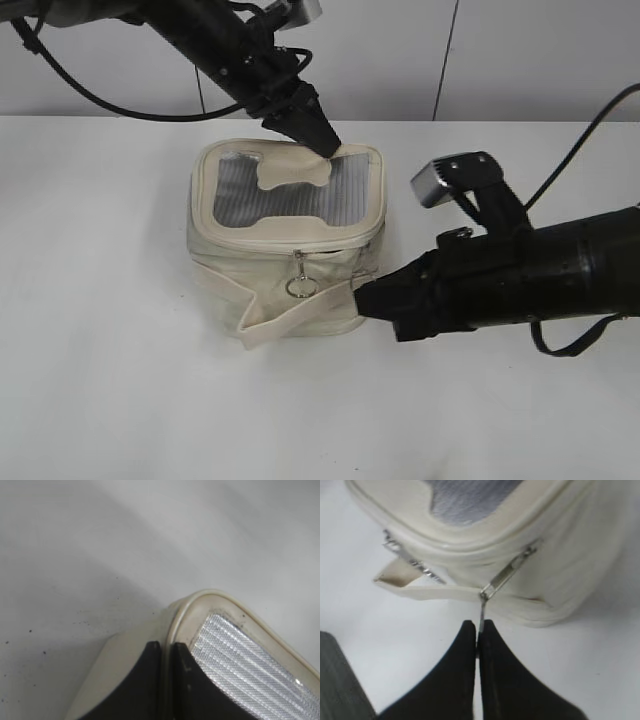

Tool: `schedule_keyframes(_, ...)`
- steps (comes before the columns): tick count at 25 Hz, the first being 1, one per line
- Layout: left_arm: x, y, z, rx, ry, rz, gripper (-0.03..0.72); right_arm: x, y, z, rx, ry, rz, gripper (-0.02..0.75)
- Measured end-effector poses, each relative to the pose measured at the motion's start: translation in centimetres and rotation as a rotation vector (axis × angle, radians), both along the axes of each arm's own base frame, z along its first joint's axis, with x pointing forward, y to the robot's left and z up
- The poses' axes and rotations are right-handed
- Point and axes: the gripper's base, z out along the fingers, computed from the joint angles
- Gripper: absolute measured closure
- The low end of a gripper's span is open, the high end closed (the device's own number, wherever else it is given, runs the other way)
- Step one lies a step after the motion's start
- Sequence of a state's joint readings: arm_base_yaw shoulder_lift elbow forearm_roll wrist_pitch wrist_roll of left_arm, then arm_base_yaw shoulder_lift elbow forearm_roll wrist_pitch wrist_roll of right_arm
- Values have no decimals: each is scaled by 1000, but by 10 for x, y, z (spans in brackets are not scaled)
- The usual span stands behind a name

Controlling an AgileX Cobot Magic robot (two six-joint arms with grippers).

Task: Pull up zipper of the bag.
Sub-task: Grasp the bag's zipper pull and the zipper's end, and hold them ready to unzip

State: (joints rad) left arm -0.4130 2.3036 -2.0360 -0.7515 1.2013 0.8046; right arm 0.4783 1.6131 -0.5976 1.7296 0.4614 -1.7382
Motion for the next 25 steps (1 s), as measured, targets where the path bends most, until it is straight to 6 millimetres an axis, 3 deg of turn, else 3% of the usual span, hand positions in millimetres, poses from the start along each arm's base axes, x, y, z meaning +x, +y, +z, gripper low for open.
schedule_keyframes(4, -1, -3, 0, 11, 19, 37, 653, -13, 29, 4, 12, 3, 19, 729)
schedule_keyframes(9, -4, -11, -1, 24, 3, 32, 653, -10, 68, 11, -5, -50, 69, 727)
schedule_keyframes(15, -5, -13, 0, 25, -3, 28, 632, -6, 72, 3, -12, 22, 11, 700)
schedule_keyframes(18, -3, -10, 5, 16, -19, 54, 497, -5, 63, 0, -23, 82, 24, 514)
schedule_keyframes(20, 0, -5, 11, 11, -23, 86, 409, -2, 52, 1, -53, 103, 19, 323)
schedule_keyframes(22, 2, 4, 22, 16, -28, 128, 379, 3, 40, 8, -76, 110, -5, 200)
schedule_keyframes(25, 4, 24, 44, 40, -59, 192, 389, 8, 18, 22, -81, 132, -39, 156)
